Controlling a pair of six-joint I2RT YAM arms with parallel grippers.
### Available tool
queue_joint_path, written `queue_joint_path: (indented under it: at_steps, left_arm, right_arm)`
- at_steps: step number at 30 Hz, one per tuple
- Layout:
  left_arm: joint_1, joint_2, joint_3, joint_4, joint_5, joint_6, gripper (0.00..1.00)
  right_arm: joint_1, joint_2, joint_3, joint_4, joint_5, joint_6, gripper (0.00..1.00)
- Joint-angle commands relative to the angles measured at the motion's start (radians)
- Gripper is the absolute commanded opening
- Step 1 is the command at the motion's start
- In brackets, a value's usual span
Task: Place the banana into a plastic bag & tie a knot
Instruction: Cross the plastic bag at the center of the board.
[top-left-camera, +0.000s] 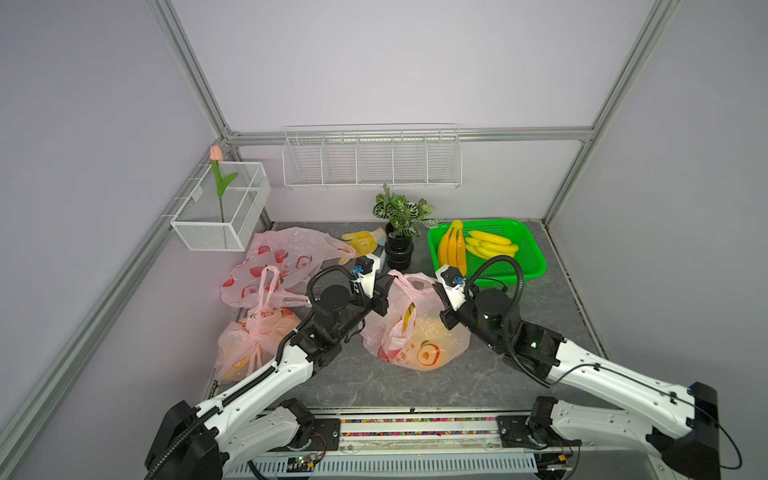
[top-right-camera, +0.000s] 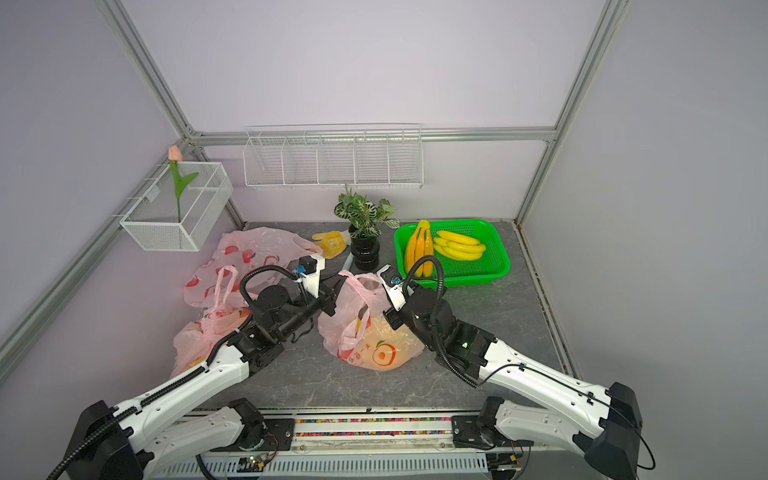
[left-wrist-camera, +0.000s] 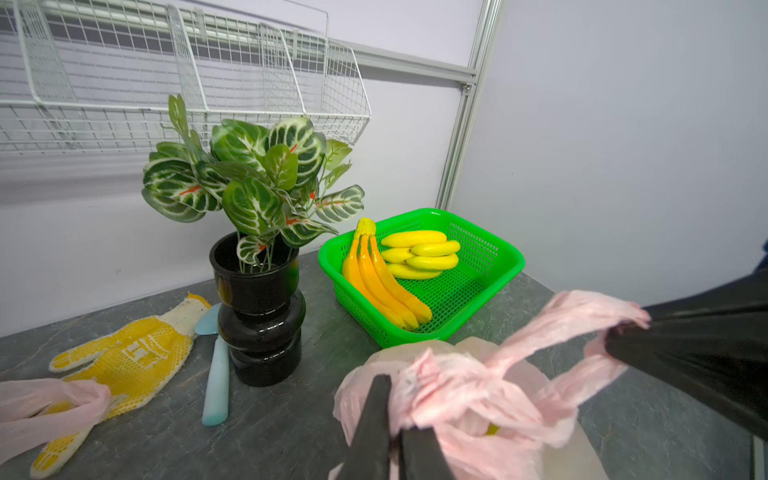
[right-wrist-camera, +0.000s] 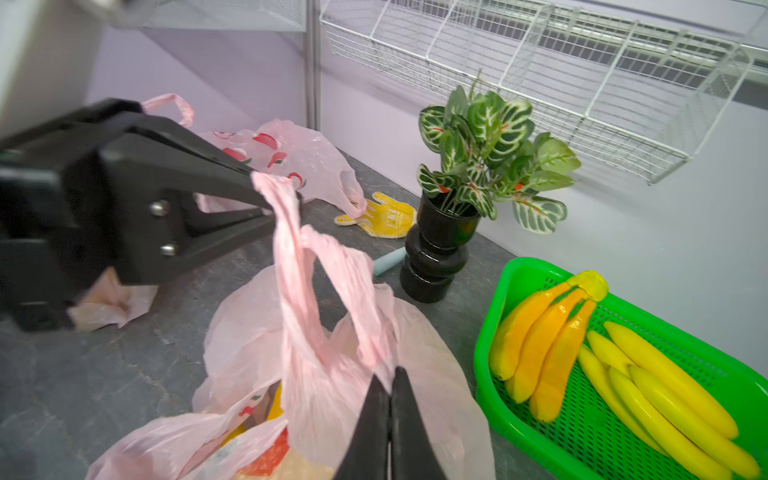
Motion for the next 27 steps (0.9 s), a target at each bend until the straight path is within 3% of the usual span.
queue_joint_path:
  at_steps: [1,12,22,27]
  left_arm:
    - [0.005,0.026,0.050,-0.020,0.021,-0.030,0.08]
    - [0.005,0.067,0.084,-0.040,0.008,-0.052,0.05]
    - [0.005,0.040,0.067,-0.024,0.041,-0.061,0.03]
    - [0.006,0.024,0.044,-0.017,0.078,-0.056,0.05]
  right_arm:
    - [0.010,0.009,0.004,0.033,-0.144,-0.044,0.07]
    - [0.063,0.100,-0.018,-0.039,-0.317,-0.054,0.07]
    - [0.033,0.294,-0.030,0.050,-0.140,-0.008,0.07]
    - [-0.014,0.304,-0.070,0.138,-0.138,0.028,0.07]
